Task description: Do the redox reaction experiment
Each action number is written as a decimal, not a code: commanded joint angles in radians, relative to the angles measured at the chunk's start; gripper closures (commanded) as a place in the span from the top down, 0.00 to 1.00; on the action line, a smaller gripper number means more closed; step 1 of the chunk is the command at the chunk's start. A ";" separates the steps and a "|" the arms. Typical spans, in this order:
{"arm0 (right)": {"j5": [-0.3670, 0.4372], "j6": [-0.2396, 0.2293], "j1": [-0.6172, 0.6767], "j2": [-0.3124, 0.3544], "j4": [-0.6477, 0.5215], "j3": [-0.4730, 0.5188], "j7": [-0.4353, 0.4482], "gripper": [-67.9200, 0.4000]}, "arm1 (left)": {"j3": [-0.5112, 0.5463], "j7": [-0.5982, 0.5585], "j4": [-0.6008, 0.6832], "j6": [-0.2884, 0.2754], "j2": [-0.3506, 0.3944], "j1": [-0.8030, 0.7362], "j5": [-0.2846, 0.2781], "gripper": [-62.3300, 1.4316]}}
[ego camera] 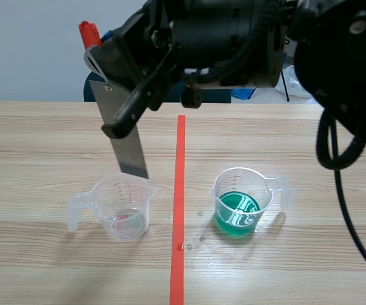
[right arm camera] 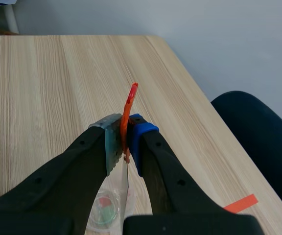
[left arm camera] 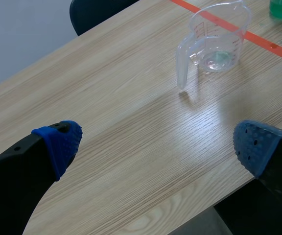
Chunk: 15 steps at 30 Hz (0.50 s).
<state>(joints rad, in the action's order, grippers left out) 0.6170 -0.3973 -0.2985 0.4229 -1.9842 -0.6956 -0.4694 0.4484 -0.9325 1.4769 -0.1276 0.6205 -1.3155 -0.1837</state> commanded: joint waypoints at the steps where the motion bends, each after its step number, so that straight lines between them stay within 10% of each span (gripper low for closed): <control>1: 0.026 0.005 0.011 0.033 -0.036 0.019 0.037 0.02 | 0.008 -0.013 0.010 -0.002 -0.008 -0.001 -0.010 1.00; 15: 0.050 0.004 0.278 0.258 -0.161 0.310 0.193 0.02 | 0.001 -0.014 0.010 -0.002 -0.008 -0.001 -0.010 1.00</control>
<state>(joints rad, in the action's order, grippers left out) 0.6590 -0.4000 -0.0143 0.6701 -2.1384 -0.3969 -0.2932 0.4484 -0.9325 1.4769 -0.1307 0.6205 -1.3155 -0.1837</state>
